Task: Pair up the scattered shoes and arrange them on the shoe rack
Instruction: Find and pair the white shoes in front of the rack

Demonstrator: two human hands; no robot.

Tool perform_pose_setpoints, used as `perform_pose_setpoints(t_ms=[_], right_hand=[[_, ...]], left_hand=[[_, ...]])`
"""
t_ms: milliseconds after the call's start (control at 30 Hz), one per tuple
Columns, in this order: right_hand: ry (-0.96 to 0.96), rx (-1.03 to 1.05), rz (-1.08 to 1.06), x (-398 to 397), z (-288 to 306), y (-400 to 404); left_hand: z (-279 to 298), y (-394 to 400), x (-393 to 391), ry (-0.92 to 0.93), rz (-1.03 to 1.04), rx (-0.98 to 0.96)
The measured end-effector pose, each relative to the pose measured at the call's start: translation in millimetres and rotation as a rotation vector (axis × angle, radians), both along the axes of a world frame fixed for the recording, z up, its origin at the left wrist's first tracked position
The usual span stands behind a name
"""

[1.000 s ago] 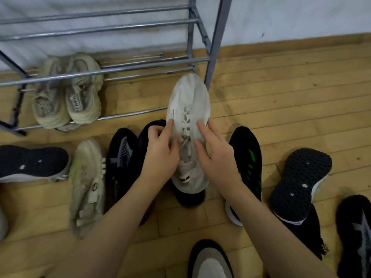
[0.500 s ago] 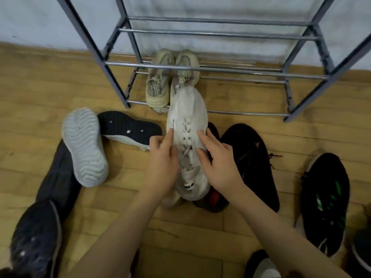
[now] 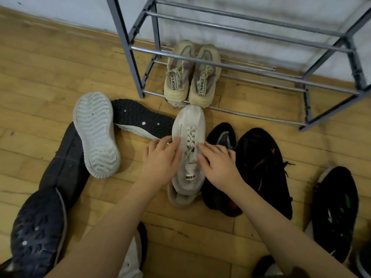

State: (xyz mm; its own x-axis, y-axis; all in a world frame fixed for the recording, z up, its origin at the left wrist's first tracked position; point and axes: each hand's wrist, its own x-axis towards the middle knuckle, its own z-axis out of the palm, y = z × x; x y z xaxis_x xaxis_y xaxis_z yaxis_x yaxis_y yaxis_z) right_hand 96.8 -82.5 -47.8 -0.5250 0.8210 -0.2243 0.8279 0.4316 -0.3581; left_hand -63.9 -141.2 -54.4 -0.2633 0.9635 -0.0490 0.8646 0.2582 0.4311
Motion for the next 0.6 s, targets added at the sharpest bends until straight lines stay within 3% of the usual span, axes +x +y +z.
perform_pose_setpoints(t_ms=[167, 400, 600], right_hand=[[0.097, 0.009, -0.049, -16, 28, -4], [0.128, 0.05, 0.129, -80, 42, -3], [0.161, -0.004, 0.222, -142, 19, -1]], left_hand=[[15, -9, -11, -0.052, 0.031, 0.014], [22, -20, -59, -0.007, 0.198, 0.149], [5, -35, -110, 0.081, 0.41, 0.034]])
